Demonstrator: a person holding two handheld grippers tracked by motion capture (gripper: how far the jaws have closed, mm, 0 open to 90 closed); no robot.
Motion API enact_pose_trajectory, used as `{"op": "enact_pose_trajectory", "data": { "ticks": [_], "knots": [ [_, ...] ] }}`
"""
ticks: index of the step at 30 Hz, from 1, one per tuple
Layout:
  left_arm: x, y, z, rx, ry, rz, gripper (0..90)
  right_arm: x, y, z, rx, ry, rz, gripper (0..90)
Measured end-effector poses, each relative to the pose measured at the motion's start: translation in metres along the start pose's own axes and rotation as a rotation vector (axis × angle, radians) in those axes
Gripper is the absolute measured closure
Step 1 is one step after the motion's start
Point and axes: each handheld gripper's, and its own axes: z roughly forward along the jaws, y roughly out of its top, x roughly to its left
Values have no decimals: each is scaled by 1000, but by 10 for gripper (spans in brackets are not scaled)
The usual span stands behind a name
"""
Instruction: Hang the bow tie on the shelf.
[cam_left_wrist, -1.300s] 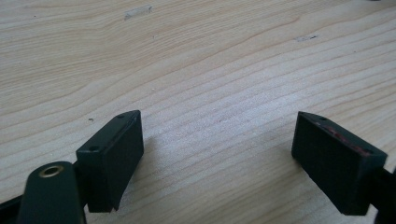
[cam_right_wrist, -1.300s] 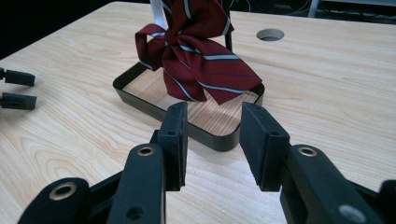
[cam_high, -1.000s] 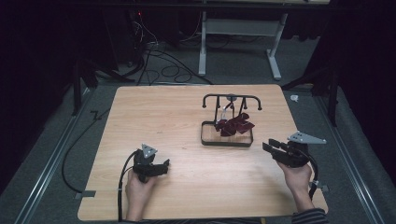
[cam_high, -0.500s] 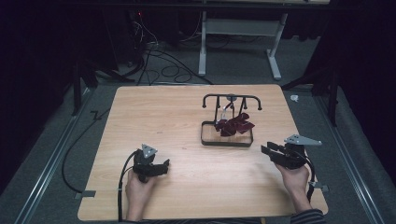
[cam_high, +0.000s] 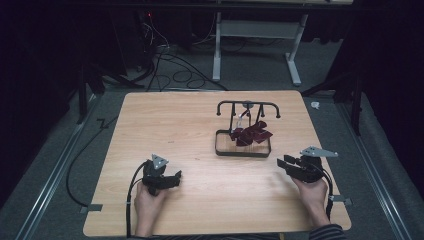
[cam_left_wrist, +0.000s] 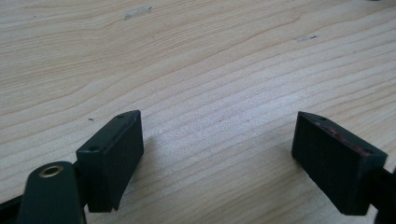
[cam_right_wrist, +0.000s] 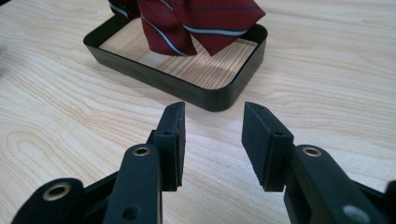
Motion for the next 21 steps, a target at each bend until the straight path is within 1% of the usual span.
{"op": "enact_pose_trajectory", "data": {
  "ticks": [5, 7, 21],
  "knots": [
    [0, 0, 0, 0, 0, 0, 171, 1, -2, 4, 8, -6, 2, 600],
    [0, 0, 0, 0, 0, 0, 171, 1, -4, 8, 20, -13, 6, 584],
    [0, 0, 0, 0, 0, 0, 171, 4, -6, 23, 55, -46, -22, 564]
  ]
}}
